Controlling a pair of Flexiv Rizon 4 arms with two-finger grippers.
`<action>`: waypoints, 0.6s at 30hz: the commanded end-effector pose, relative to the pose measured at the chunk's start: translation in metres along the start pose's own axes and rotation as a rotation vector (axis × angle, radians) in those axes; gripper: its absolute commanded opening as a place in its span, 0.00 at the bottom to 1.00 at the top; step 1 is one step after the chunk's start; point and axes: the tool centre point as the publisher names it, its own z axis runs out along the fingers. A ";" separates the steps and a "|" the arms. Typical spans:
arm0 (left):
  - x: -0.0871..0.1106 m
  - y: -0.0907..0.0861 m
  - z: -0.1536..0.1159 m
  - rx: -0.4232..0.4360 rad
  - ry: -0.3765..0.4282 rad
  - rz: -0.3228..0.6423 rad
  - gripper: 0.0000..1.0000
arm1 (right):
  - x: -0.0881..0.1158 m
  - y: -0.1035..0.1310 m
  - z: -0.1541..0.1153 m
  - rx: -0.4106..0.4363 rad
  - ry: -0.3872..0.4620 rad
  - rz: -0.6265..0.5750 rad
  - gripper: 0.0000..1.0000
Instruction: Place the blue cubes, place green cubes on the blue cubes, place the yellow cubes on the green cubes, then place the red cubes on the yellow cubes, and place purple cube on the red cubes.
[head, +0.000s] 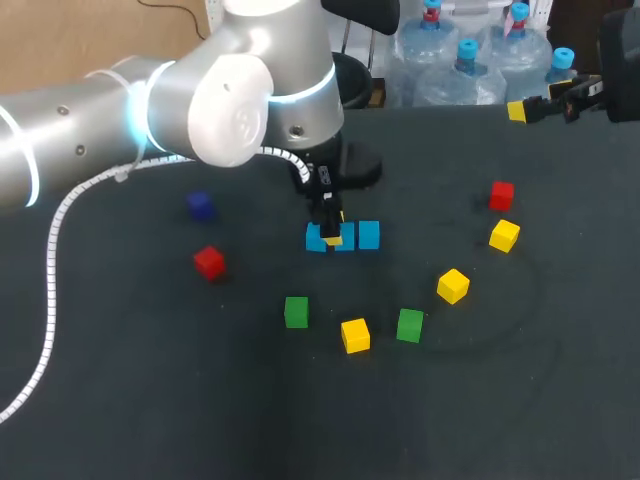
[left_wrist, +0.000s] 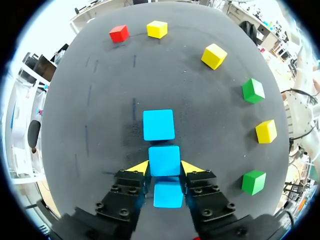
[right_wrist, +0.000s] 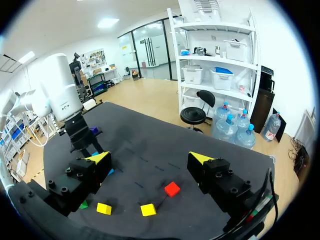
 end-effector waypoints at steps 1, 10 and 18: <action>0.000 0.002 0.001 0.003 -0.001 -0.002 0.05 | 0.000 0.000 0.001 0.001 -0.001 0.000 1.00; -0.001 0.001 0.001 0.005 -0.002 -0.008 0.04 | 0.000 0.000 0.001 0.001 -0.001 0.000 1.00; 0.000 0.002 0.002 0.003 0.001 -0.018 0.07 | 0.000 0.000 0.001 0.001 -0.001 0.000 1.00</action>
